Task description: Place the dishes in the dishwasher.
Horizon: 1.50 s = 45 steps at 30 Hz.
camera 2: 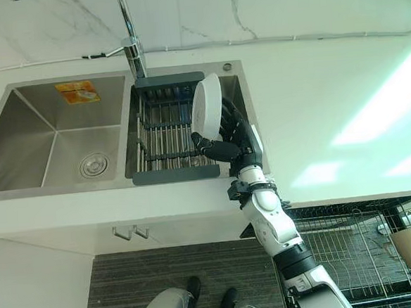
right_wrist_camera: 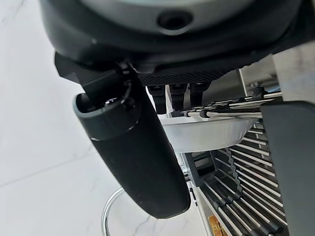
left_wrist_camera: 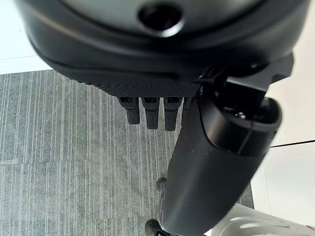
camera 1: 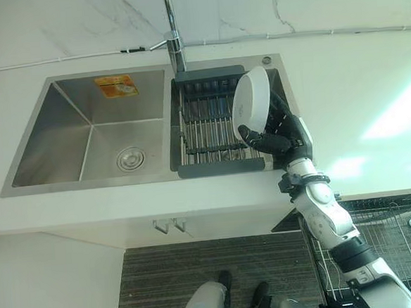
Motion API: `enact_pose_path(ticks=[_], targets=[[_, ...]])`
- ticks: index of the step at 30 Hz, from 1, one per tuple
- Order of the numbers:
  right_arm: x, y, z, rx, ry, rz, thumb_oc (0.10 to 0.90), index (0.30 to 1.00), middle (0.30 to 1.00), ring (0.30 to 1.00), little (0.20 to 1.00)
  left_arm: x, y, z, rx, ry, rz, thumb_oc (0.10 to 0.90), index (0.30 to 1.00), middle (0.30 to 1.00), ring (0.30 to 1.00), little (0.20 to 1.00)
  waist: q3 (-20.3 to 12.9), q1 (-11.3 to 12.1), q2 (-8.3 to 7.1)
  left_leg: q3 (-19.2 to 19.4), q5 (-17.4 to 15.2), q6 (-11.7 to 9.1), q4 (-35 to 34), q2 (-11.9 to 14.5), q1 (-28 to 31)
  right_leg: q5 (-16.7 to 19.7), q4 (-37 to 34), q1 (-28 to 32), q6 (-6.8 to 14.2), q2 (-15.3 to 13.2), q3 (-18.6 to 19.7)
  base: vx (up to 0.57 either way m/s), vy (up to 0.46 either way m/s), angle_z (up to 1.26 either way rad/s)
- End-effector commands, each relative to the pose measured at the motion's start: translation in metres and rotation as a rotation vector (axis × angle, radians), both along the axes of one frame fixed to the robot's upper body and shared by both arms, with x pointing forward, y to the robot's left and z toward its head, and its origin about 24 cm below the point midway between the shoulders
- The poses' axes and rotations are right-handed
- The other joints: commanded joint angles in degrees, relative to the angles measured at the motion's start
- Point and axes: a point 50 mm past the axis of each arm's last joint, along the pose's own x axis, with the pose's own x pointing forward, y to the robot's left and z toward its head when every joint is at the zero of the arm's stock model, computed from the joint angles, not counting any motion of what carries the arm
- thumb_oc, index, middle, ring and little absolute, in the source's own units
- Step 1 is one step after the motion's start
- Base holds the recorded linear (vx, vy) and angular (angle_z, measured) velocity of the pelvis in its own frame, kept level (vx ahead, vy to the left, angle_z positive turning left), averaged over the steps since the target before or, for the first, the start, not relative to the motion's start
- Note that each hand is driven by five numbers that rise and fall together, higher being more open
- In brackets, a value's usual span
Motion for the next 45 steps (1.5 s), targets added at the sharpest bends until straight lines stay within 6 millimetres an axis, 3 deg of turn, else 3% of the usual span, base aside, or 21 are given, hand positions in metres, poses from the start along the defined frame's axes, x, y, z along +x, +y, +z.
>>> enact_pose_path(ticks=[1,5,6,7,8,28,30,36,38,40,41,44,45], targets=[[0.000,0.014,0.068,0.056,-0.309,0.045,0.800,0.900,0.900,0.900,0.900,-0.019,0.012,-0.001,0.052,0.067,-0.094,0.800,0.900,0.900,0.900,0.900,-2.3,0.0,-0.12,2.3,-3.0,-1.7,2.4,3.2,-1.8,-2.3,-0.5,2.8,4.1,-1.0,1.8,0.00,0.000,0.00],[0.001,0.017,0.073,0.028,-0.334,0.027,0.800,0.900,0.900,0.900,0.900,-0.014,0.014,0.001,0.108,0.039,-0.199,0.800,0.900,0.900,0.900,0.900,-2.1,0.3,0.10,2.1,-3.0,-1.7,2.4,3.2,-1.9,-2.4,-0.5,2.9,4.1,-1.1,1.7,0.01,0.007,0.02],[0.002,0.016,0.078,0.011,-0.352,0.006,0.734,0.801,0.801,0.801,0.801,-0.011,0.015,0.002,0.126,0.029,-0.226,0.800,0.900,0.900,0.900,0.900,-1.9,0.5,0.22,1.8,-2.9,-1.6,2.4,3.1,-2.1,-2.4,-0.5,2.8,4.1,-1.1,1.7,0.00,0.019,0.05],[0.003,0.016,0.079,0.000,-0.357,-0.001,0.510,0.465,0.465,0.465,0.465,-0.010,0.014,0.002,0.128,0.027,-0.229,0.800,0.900,0.900,0.900,0.900,-1.9,0.5,0.23,1.8,-2.9,-1.6,2.4,3.0,-2.1,-2.3,-0.5,2.8,4.2,-1.1,1.7,0.00,0.017,0.05],[0.003,0.017,0.083,-0.017,-0.371,-0.029,0.400,0.300,0.300,0.300,0.300,-0.008,0.015,0.003,0.129,0.022,-0.229,0.800,0.900,0.900,0.900,0.900,-1.7,0.7,0.30,1.6,-2.9,-1.6,2.4,2.9,-2.2,-2.3,-0.5,2.8,4.2,-1.2,1.6,0.00,0.006,0.04],[0.005,0.012,0.096,-0.060,-0.454,-0.144,0.400,0.300,0.300,0.300,0.300,-0.007,0.015,0.003,0.133,0.009,-0.240,0.800,0.900,0.900,0.900,0.900,-0.9,1.7,0.67,1.0,-2.7,-1.4,2.4,2.5,-2.6,-2.1,-0.5,2.6,4.3,-1.6,1.2,0.00,0.003,0.02],[-0.005,0.017,0.106,0.091,-0.556,-0.064,0.400,0.300,0.300,0.300,0.300,-0.007,0.015,0.003,0.134,-0.011,-0.229,0.800,0.900,0.900,0.900,0.900,-1.3,1.7,0.46,2.3,-3.3,-1.0,2.4,2.7,-1.9,-1.9,-0.5,3.0,4.8,-2.1,1.0,0.01,0.076,-0.02],[-0.023,0.030,0.106,0.200,-0.589,0.119,0.400,0.300,0.300,0.300,0.300,0.008,0.016,0.006,0.160,-0.031,-0.340,0.800,0.900,0.900,0.900,0.900,-1.5,-1.0,-0.44,5.8,-5.2,1.3,2.4,3.5,0.2,0.1,-0.5,2.7,6.3,-2.0,4.1,-0.01,0.063,-0.30],[-0.029,0.028,0.102,0.232,-0.604,0.130,0.400,0.300,0.300,0.300,0.300,0.017,0.021,0.009,0.175,-0.044,-0.360,0.800,0.900,0.900,0.900,0.900,-1.4,-2.9,0.09,5.6,-5.8,2.2,2.4,4.4,1.0,1.5,-0.5,3.4,6.7,-1.3,6.2,-0.09,-0.041,-0.68],[-0.034,0.017,0.099,0.290,-0.626,0.124,0.400,0.300,0.300,0.300,0.300,0.027,0.029,0.013,0.203,-0.072,-0.363,0.800,0.900,0.900,0.900,0.900,-2.0,-4.0,0.47,7.3,-6.3,2.9,2.4,5.4,1.5,4.1,-0.5,5.4,6.9,-2.8,5.4,-0.14,-0.122,-0.44],[-0.037,0.014,0.101,0.308,-0.646,0.115,0.400,0.300,0.300,0.300,0.300,0.032,0.032,0.015,0.209,-0.084,-0.334,0.800,0.900,0.900,0.900,0.900,-2.0,-4.2,0.43,8.1,-6.4,3.1,2.4,5.8,1.8,5.1,-0.5,5.8,6.9,-3.9,5.3,-0.14,-0.157,-0.56],[-0.042,0.012,0.111,0.336,-0.701,0.098,0.400,0.300,0.300,0.300,0.300,0.039,0.038,0.018,0.220,-0.101,-0.278,0.800,0.900,0.900,0.900,0.900,-1.4,-3.7,-0.19,8.9,-5.8,2.2,2.4,6.8,1.9,3.4,-0.5,4.8,6.7,-5.3,5.3,-0.20,-0.316,-0.72],[-0.043,0.014,0.120,0.341,-0.723,0.102,0.400,0.300,0.300,0.300,0.300,0.042,0.041,0.020,0.230,-0.101,-0.252,0.800,0.900,0.900,0.900,0.900,-0.8,-3.1,-1.11,9.7,-5.2,1.1,2.4,7.6,2.0,1.9,-0.5,3.6,7.1,-5.8,4.8,-0.20,-0.367,-0.86]])
